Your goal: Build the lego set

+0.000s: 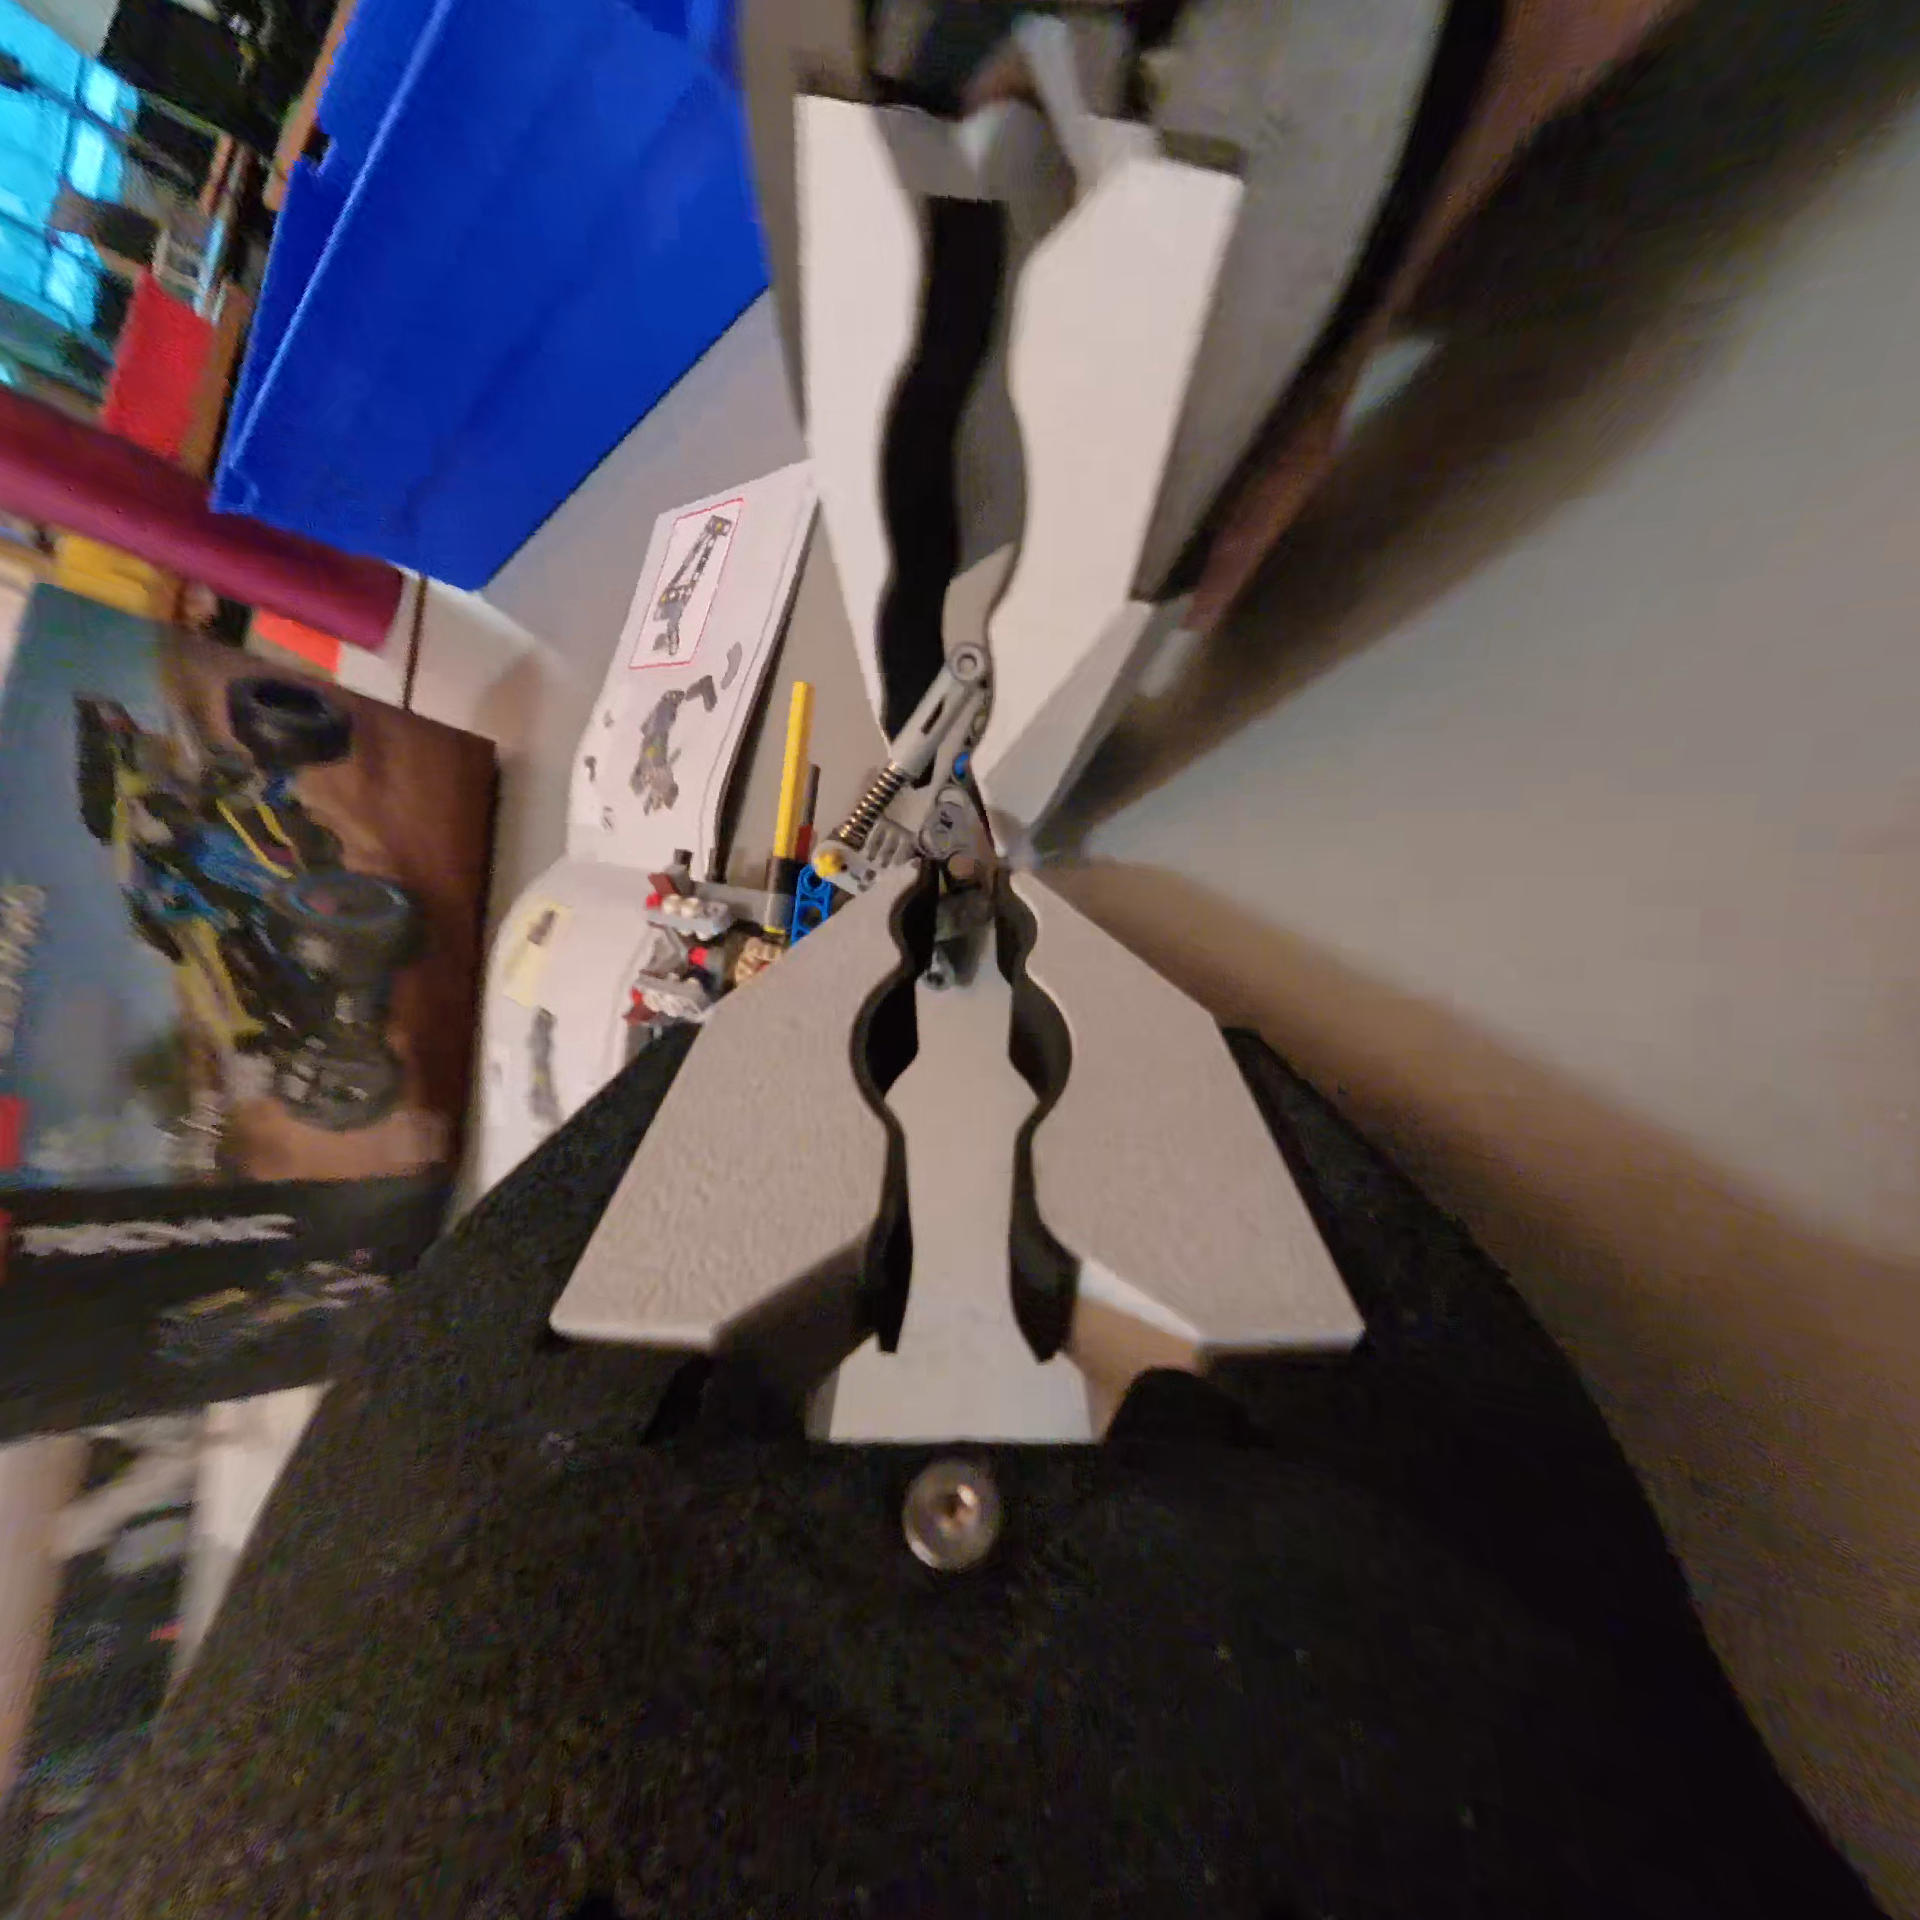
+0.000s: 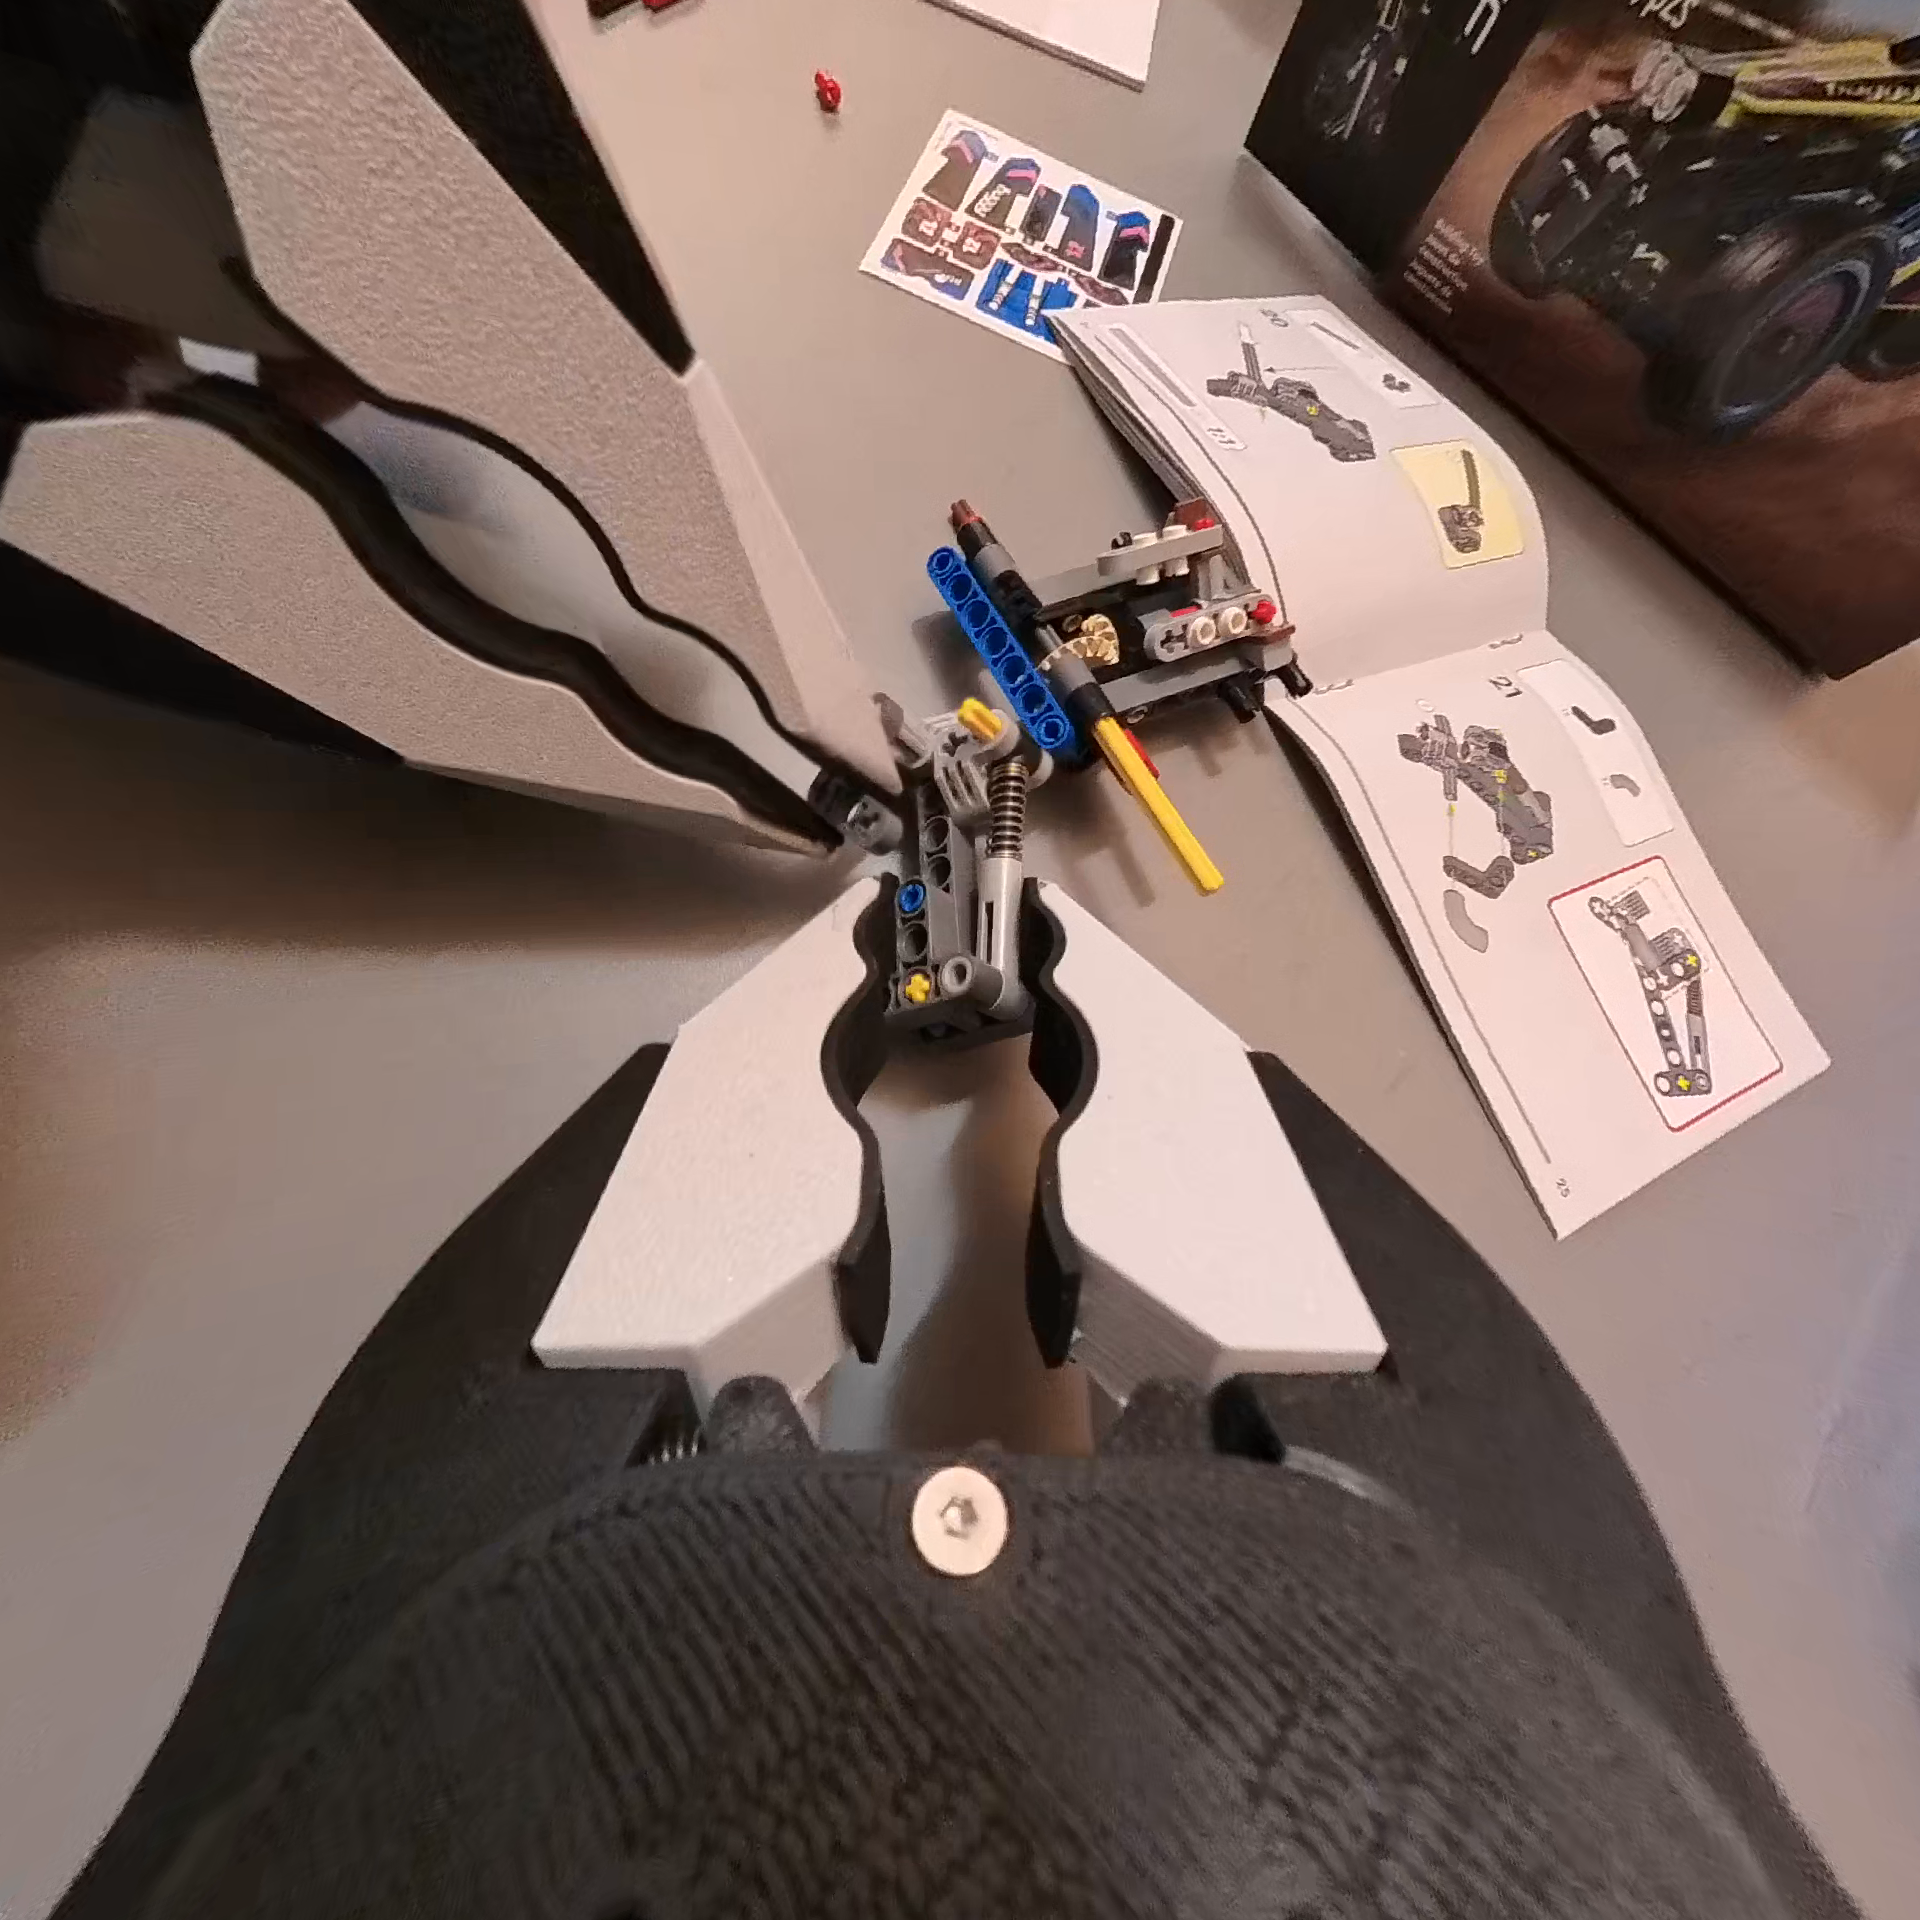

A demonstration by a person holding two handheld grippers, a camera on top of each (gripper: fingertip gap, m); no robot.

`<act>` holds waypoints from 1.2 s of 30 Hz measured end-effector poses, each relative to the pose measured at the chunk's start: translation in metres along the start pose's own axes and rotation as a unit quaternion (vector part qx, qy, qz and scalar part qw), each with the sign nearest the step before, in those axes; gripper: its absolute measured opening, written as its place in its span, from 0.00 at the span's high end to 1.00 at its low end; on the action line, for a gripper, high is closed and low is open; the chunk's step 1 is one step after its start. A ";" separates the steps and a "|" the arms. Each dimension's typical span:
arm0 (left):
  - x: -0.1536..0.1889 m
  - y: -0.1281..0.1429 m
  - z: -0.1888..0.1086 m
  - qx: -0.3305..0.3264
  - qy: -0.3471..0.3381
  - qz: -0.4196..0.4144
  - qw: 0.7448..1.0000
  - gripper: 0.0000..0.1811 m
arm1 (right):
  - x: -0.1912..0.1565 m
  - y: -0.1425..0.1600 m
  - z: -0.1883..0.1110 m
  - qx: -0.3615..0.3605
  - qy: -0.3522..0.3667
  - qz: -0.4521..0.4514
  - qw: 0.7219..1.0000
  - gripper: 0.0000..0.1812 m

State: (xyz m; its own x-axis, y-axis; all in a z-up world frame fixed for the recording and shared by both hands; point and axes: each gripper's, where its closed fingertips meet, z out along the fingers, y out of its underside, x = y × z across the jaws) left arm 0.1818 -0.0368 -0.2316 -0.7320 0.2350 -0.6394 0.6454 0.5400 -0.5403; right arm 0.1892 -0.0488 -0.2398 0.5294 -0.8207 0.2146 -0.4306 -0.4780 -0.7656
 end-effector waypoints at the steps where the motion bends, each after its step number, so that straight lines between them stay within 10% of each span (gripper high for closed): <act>1: 0.001 0.001 0.000 -0.008 -0.002 0.038 0.999 0.96 | 0.000 0.001 0.000 -0.002 -0.002 0.000 1.000 0.88; 13: -0.009 0.010 0.000 -0.073 -0.050 0.312 0.946 0.92 | -0.002 0.004 -0.003 -0.005 -0.015 0.000 1.000 0.88; 36: -0.011 0.000 0.005 -0.021 -0.087 0.194 0.977 0.96 | 0.004 0.008 -0.004 -0.008 -0.011 0.011 1.000 0.88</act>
State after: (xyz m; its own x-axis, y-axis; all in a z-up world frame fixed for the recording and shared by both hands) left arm 0.1910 -0.0432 -0.2272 -0.3839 0.2894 -0.8768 0.8543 0.4716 -0.2184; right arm 0.1846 -0.0567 -0.2421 0.5352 -0.8245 0.1836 -0.4538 -0.4640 -0.7608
